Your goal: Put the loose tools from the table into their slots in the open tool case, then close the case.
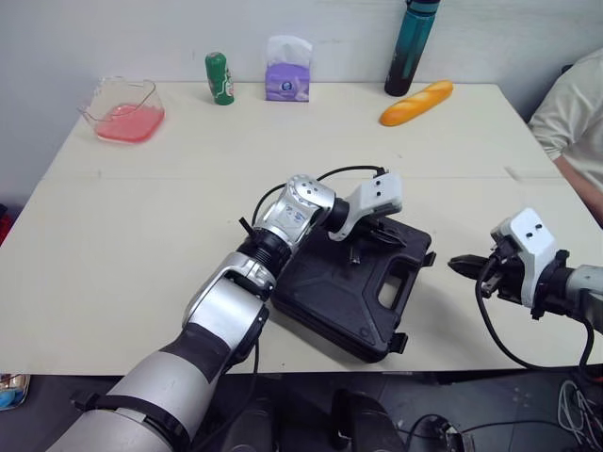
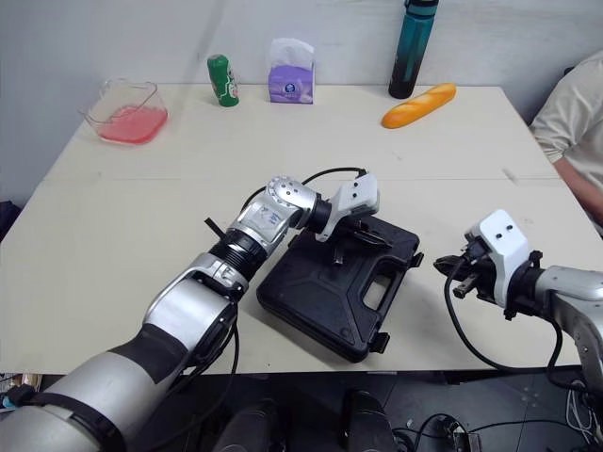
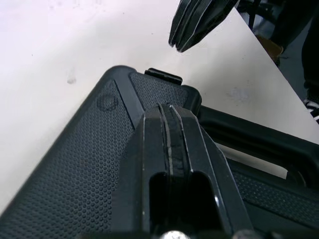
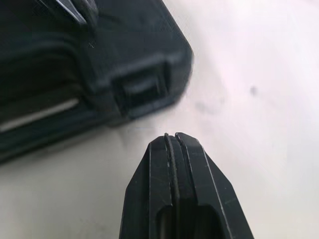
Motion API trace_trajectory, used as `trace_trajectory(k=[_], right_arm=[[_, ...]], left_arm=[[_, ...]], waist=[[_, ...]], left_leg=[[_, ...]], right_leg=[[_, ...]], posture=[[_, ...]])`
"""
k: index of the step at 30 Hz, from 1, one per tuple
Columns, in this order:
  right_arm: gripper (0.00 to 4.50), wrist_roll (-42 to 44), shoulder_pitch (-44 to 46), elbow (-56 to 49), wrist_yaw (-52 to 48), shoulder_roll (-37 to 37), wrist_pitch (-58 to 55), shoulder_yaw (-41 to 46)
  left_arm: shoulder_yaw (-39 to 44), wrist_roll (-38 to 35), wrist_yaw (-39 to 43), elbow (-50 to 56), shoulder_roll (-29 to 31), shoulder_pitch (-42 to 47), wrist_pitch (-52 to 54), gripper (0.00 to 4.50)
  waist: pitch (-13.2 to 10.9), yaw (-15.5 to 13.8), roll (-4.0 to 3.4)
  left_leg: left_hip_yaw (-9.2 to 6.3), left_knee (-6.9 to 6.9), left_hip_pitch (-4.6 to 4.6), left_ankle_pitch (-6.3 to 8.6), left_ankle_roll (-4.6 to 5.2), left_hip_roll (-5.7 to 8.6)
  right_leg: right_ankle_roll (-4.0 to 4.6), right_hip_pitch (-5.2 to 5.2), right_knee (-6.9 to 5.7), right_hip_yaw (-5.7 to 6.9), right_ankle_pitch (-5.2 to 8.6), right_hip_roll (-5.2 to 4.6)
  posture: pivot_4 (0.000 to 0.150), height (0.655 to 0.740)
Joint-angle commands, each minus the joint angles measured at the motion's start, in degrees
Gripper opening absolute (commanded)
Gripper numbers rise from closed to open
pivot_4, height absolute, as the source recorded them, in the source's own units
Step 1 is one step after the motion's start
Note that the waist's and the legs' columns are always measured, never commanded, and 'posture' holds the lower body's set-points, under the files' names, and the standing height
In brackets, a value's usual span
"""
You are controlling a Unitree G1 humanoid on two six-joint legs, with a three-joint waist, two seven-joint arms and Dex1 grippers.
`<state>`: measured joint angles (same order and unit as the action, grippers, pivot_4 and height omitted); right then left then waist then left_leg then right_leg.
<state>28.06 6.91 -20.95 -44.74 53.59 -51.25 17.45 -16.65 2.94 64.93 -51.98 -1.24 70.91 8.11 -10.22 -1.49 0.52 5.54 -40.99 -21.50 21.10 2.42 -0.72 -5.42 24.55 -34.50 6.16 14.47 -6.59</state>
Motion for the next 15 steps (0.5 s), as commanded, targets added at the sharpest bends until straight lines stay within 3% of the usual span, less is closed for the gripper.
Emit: trace_trajectory(k=[1, 11, 15], right_arm=[[0.0, -1.2, 0.2, 1.1, 0.1, -1.0, 3.5, -1.7], [0.0, -2.0, 4.6, 3.1, 0.5, -2.6, 5.5, -6.1], [0.0, -1.3, 5.9, 2.3, 0.7, -2.8, 4.5, -6.4]], left_arm=[[-2.3, 2.7, -3.0, 0.2, -1.5, -0.7, -3.9, 0.04], [-13.1, 14.7, -9.0, -9.6, -2.7, -3.6, -11.9, 0.04], [-13.6, 15.5, -9.2, -10.0, -2.6, -4.5, -12.6, 0.04]], waist=[[0.0, 0.0, 0.0], [0.0, -0.1, 0.0], [0.2, -0.1, 0.19]], left_leg=[[0.0, 0.0, 0.0, 0.0, 0.01, 0.0], [-0.05, 0.0, 0.11, 0.01, 0.02, -0.02], [-0.13, 0.0, 0.26, 0.05, 0.04, -0.09]], right_leg=[[-0.01, 0.0, 0.04, -0.01, 0.0, 0.0], [-0.01, -0.13, 0.11, 0.01, 0.0, -0.11], [0.0, -0.32, 0.23, 0.07, 0.0, -0.29]], posture=[[0.15, 0.7314], [0.15, 0.7314], [0.15, 0.7314]])
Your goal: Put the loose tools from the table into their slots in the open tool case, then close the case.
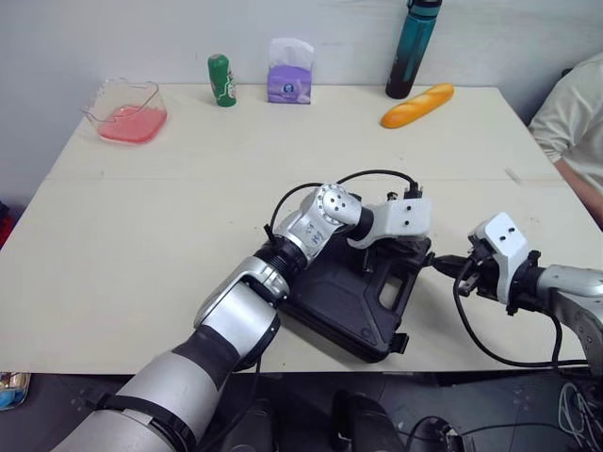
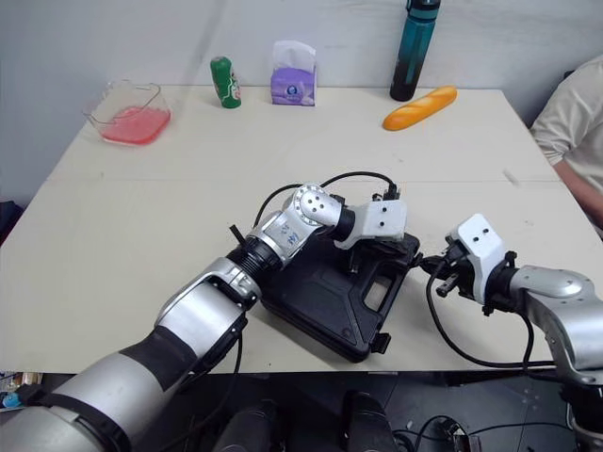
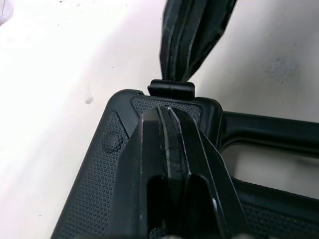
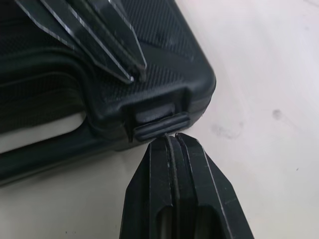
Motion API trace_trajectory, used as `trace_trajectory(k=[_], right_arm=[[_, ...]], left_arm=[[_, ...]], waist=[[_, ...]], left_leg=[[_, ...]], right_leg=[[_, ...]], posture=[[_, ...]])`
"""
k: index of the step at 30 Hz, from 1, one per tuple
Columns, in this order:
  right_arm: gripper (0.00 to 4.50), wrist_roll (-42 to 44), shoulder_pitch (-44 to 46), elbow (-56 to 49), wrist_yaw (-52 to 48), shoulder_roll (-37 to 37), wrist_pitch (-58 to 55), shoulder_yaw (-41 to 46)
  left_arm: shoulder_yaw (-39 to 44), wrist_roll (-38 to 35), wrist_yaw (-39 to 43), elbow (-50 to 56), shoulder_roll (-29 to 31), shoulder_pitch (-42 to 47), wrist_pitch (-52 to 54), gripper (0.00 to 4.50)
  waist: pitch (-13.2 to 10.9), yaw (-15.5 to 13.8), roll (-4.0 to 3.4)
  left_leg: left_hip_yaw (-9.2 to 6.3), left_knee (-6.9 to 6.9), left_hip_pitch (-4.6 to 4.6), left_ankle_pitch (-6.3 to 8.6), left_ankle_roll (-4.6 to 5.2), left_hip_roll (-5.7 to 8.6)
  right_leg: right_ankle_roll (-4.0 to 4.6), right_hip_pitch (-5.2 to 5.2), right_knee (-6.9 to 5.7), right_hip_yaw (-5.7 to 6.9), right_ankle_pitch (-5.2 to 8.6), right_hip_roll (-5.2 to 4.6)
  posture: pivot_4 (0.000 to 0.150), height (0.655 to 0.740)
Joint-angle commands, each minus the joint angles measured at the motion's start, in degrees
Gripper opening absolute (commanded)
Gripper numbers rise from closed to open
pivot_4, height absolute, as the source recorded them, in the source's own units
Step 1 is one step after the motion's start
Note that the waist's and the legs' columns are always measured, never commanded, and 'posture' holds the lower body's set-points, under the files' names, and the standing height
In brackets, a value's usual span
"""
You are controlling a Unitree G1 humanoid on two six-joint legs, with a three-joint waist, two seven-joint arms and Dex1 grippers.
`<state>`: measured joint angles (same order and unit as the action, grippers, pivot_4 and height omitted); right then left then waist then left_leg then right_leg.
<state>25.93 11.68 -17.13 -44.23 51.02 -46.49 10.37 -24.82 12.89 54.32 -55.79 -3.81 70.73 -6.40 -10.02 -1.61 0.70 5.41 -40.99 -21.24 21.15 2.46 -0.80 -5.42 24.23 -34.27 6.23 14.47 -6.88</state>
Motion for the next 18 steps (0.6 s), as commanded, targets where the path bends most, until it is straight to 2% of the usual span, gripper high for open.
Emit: trace_trajectory(k=[1, 18], right_arm=[[0.0, 1.1, 1.3, -1.8, 0.2, -0.3, -0.6, 0.7], [0.0, 2.9, 6.1, -3.6, 1.7, -3.1, -5.5, -1.2]], left_arm=[[-5.4, 5.5, 1.5, -6.1, -0.1, -4.4, 1.9, 0.04], [-4.5, 5.0, 0.9, -6.8, 0.0, -3.8, 1.8, 0.04]], waist=[[0.0, 0.0, 0.01], [0.1, 0.5, 0.04]], left_leg=[[-0.02, 0.0, 0.03, 0.02, 0.02, -0.01], [-0.2, 0.0, 0.19, 0.16, 0.16, -0.02]], right_leg=[[0.0, -0.04, 0.02, 0.02, 0.0, -0.02], [0.0, -0.36, 0.2, -0.09, 0.0, -0.18]], posture=[[0.15, 0.7314], [0.15, 0.7314]])
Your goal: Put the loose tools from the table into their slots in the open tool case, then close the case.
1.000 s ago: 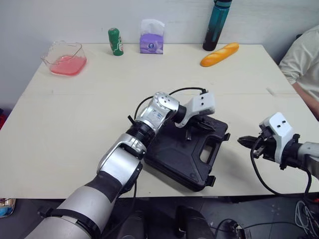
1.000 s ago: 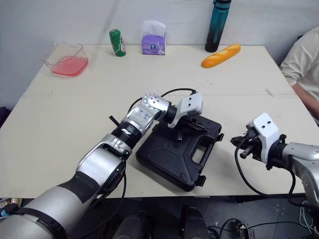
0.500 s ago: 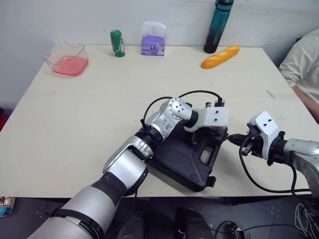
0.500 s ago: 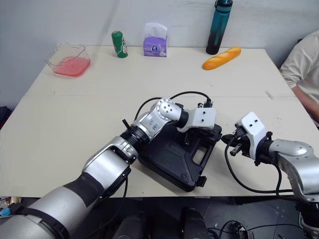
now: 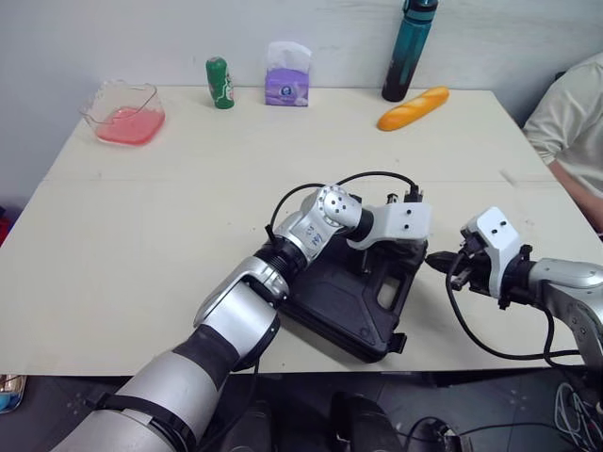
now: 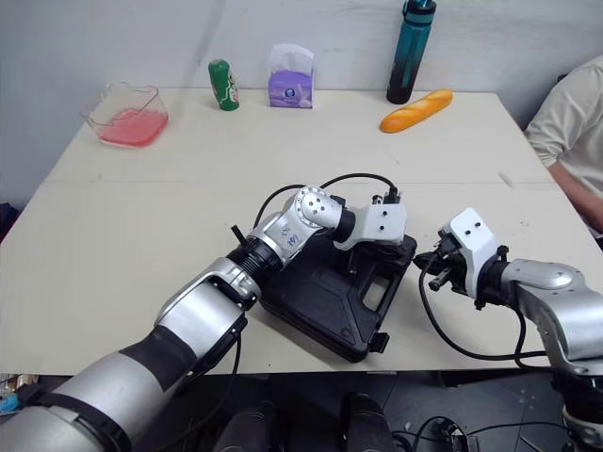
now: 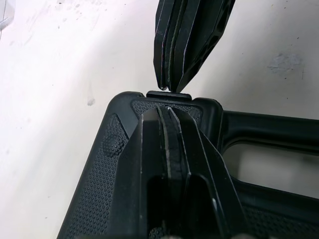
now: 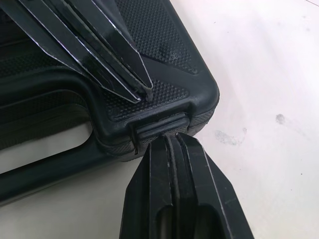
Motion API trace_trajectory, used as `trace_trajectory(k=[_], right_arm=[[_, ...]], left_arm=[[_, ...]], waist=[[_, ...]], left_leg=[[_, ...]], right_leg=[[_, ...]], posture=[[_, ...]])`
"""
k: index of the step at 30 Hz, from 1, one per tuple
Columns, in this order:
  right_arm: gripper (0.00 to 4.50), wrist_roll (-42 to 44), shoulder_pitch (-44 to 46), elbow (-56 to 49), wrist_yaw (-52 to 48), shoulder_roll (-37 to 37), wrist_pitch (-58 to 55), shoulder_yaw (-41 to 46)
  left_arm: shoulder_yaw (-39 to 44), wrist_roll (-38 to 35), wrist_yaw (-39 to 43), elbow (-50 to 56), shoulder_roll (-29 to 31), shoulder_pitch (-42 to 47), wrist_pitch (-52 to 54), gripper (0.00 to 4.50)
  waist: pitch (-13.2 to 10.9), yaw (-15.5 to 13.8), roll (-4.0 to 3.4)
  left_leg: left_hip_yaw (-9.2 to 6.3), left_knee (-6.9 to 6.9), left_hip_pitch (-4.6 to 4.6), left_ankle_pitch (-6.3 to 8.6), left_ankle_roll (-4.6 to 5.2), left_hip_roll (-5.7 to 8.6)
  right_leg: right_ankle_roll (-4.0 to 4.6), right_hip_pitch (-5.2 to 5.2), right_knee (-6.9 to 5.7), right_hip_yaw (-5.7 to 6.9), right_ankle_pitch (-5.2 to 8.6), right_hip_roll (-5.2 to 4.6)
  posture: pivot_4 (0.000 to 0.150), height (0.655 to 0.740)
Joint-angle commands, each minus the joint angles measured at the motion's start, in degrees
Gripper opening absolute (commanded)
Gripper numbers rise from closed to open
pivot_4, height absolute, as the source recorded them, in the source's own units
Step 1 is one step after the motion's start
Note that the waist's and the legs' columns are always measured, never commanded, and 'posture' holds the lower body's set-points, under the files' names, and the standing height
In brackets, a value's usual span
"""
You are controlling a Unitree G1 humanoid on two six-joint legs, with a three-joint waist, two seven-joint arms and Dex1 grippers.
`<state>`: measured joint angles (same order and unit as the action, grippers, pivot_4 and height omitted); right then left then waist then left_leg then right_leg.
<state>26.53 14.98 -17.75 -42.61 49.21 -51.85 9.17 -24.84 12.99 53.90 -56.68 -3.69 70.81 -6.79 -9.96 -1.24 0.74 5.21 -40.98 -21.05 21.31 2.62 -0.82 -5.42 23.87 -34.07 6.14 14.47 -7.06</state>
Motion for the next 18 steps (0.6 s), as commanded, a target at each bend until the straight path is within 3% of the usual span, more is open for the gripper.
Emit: trace_trajectory(k=[1, 9, 14, 18], right_arm=[[0.0, 2.6, 3.1, -3.2, 0.2, -1.7, -0.6, 0.1], [0.0, 0.9, -1.1, -5.8, -1.8, 3.0, -0.2, 3.4], [0.0, 3.4, -7.7, -9.0, -4.4, 6.6, -1.6, 12.4], [0.0, 6.1, -13.3, -12.8, -6.2, 7.1, -3.0, 17.2]], left_arm=[[-4.5, 4.9, 1.3, -5.9, -0.2, -3.9, 2.2, 0.04], [0.5, -0.1, 3.6, -3.0, 0.7, -2.1, 4.2, 0.04], [8.2, -11.5, 15.6, 10.1, 4.5, -1.1, 12.1, 0.04], [8.7, -17.2, 23.4, 24.9, 8.6, -4.6, 21.4, 0.04]], waist=[[0.0, 0.2, 0.01], [0.0, 0.2, -0.09], [-0.2, -0.2, -0.41], [-0.3, -0.3, -0.52]], left_leg=[[-0.01, 0.0, 0.01, 0.01, 0.0, -0.01], [-0.03, 0.03, -0.01, 0.0, -0.08, -0.02], [0.04, 0.02, -0.21, -0.01, -0.11, 0.02], [0.15, 0.0, -0.51, -0.08, -0.19, 0.02]], right_leg=[[0.0, 0.0, 0.01, 0.0, 0.0, 0.0], [0.0, 0.01, 0.04, -0.03, 0.0, -0.01], [-0.03, 0.16, 0.05, 0.15, -0.01, 0.05], [-0.04, 0.52, -0.27, 0.21, -0.02, 0.22]], posture=[[0.15, 0.7314], [0.15, 0.7314], [0.15, 0.7314], [0.15, 0.7314]])
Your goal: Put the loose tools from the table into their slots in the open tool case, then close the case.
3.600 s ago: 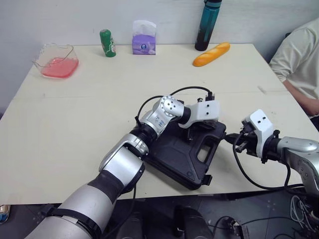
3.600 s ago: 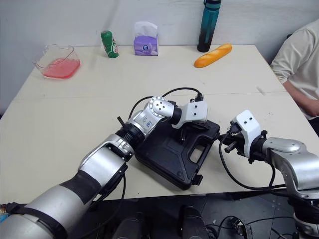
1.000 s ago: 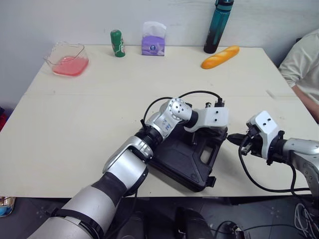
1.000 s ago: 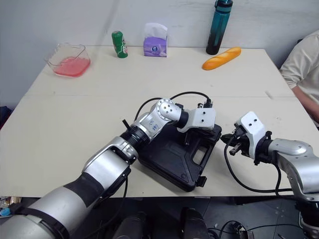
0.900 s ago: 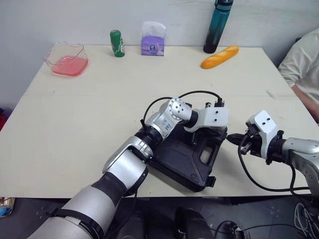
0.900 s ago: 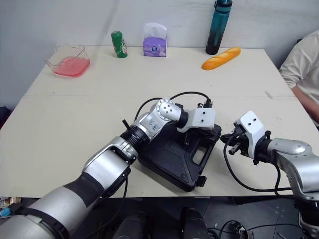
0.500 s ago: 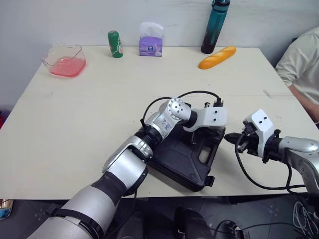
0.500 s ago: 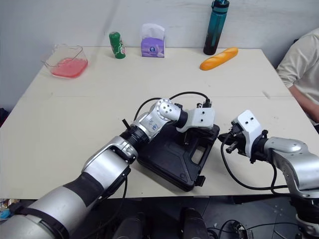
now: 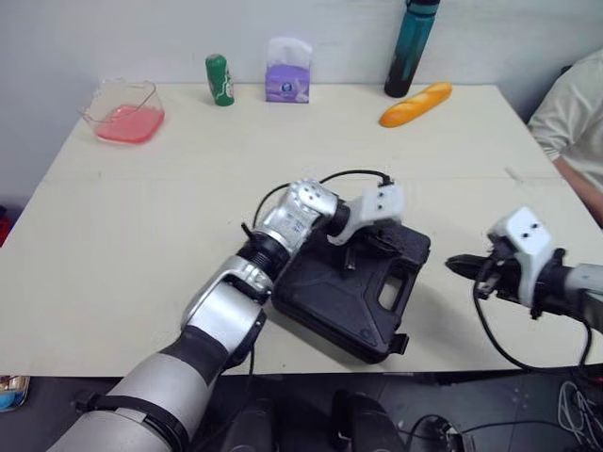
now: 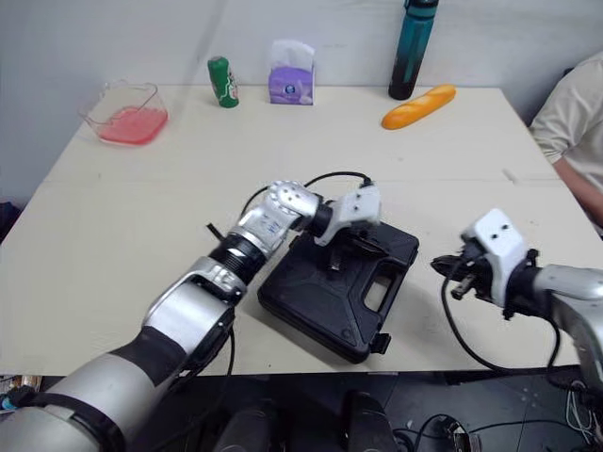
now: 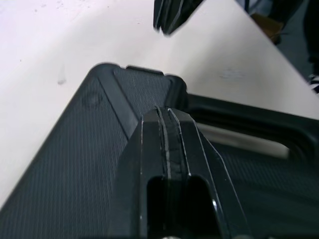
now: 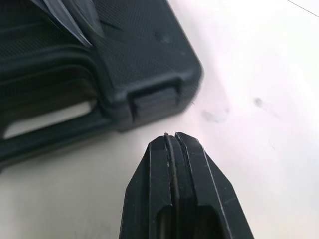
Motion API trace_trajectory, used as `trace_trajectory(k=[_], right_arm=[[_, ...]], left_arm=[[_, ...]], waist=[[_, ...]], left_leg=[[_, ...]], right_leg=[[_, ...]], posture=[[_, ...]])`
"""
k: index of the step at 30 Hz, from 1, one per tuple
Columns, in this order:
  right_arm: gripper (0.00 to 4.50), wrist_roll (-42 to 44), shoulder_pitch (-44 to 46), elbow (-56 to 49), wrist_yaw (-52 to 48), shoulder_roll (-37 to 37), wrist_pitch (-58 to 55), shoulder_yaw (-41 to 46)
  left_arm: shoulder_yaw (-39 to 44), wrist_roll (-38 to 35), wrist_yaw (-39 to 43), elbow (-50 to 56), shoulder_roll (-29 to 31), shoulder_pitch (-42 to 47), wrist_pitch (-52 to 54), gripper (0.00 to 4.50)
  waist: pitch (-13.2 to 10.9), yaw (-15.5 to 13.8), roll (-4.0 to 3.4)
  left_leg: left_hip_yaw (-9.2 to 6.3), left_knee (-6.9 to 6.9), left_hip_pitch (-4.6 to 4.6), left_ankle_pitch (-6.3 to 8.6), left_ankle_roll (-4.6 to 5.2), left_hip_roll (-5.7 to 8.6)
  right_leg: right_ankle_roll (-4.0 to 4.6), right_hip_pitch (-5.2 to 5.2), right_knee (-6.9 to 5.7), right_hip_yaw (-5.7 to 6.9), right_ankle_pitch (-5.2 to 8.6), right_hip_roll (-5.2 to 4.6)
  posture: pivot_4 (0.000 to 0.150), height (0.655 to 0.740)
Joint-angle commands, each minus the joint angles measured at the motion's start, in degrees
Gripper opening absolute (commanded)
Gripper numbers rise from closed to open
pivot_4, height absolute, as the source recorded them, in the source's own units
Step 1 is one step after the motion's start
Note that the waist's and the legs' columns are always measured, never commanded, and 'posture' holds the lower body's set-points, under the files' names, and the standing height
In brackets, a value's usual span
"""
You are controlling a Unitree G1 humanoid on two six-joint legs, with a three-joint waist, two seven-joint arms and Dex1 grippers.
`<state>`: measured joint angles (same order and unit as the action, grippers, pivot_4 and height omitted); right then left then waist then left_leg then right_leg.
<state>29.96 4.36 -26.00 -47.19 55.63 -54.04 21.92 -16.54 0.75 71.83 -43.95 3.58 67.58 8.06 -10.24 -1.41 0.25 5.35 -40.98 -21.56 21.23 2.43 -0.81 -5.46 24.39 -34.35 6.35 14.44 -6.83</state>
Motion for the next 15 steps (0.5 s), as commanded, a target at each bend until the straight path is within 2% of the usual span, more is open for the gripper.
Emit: trace_trajectory(k=[1, 4, 7, 11, 15], right_arm=[[0.0, 3.8, -4.5, -6.0, -2.1, 0.3, -1.3, 5.3], [0.0, 7.2, -9.5, -10.7, -3.4, -0.6, -2.5, 6.5], [0.0, 10.5, -14.5, -15.9, -4.5, -1.1, -3.5, 6.3], [0.0, 13.0, -19.8, -20.8, -5.3, -0.9, -3.5, 5.6], [0.0, 13.7, -22.0, -22.7, -3.8, -1.3, -3.1, 4.7]], left_arm=[[-0.4, -6.3, 7.1, 17.3, 2.7, -3.0, 9.9, 0.04], [-3.6, -9.3, 10.6, 31.4, 6.5, -8.3, 17.9, 0.04], [-8.3, -9.7, 12.6, 40.9, 10.4, -12.6, 21.4, 0.04], [-12.7, -8.7, 12.1, 46.3, 13.6, -15.3, 23.5, 0.04], [-16.5, -4.5, 8.0, 47.7, 15.2, -17.6, 20.1, 0.04]], waist=[[0.0, -0.2, -0.03], [0.0, -0.1, -0.06], [0.0, -0.1, -0.07], [0.0, -0.1, -0.07], [0.0, -0.1, -0.07]], left_leg=[[0.0, 0.03, -0.02, -0.02, -0.02, 0.0], [0.01, 0.01, -0.02, -0.02, -0.03, 0.01], [0.04, -0.02, 0.0, -0.03, 0.0, 0.03], [0.0, -0.09, 0.07, -0.05, 0.06, 0.07], [-0.05, -0.06, 0.09, -0.02, 0.09, 0.06]], right_leg=[[0.0, 0.03, -0.01, 0.01, 0.0, 0.15], [0.0, 0.02, -0.02, -0.02, 0.0, 0.3], [0.0, -0.01, -0.05, -0.11, 0.0, 0.31], [-0.03, -0.06, 0.1, -0.37, -0.01, 0.21], [-0.01, -0.08, 0.15, -0.57, 0.0, 0.14]], posture=[[0.15, 0.7314], [0.15, 0.7314], [0.15, 0.7314], [0.15, 0.7314], [0.15, 0.7314]])
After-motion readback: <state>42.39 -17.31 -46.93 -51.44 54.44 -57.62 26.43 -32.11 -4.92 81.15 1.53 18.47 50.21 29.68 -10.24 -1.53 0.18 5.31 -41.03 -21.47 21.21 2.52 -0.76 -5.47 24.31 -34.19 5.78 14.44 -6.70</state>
